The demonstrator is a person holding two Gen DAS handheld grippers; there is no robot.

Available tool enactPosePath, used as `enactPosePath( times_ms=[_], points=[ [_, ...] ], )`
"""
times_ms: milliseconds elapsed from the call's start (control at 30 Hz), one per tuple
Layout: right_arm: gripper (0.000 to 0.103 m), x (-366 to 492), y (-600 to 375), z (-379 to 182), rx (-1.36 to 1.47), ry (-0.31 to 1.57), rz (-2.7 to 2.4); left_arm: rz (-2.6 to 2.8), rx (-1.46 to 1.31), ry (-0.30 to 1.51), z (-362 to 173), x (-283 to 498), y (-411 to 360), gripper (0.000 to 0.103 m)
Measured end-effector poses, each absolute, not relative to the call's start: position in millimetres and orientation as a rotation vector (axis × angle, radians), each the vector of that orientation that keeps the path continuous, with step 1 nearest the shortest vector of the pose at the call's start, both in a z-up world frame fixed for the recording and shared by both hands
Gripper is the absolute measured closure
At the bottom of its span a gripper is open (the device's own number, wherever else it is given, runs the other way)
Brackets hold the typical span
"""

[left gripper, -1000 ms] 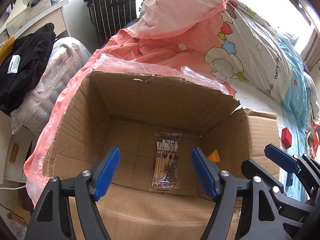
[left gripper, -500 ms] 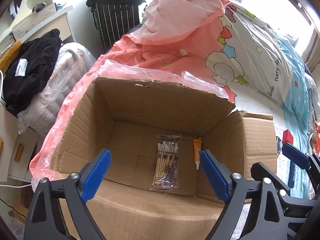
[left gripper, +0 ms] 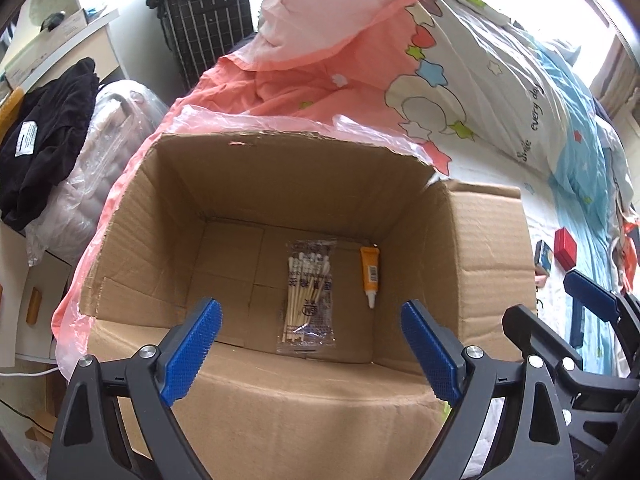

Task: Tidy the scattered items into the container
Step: 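Withdraw both open tools from the box back over the bed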

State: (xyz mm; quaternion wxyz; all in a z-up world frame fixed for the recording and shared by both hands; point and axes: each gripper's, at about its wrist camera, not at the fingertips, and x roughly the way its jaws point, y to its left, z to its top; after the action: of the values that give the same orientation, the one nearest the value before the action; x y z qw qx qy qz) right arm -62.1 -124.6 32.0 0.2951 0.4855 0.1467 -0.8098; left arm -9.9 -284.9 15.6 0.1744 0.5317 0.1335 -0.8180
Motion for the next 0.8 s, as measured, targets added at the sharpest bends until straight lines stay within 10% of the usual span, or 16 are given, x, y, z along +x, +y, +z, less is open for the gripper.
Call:
enactPosePath(
  times_ms=[800],
  points=[
    [0.023,-58,-39,36,1.336,0.299,-2.256,-2.454,1.610,0.251,25,-16,-203,0.009]
  ],
)
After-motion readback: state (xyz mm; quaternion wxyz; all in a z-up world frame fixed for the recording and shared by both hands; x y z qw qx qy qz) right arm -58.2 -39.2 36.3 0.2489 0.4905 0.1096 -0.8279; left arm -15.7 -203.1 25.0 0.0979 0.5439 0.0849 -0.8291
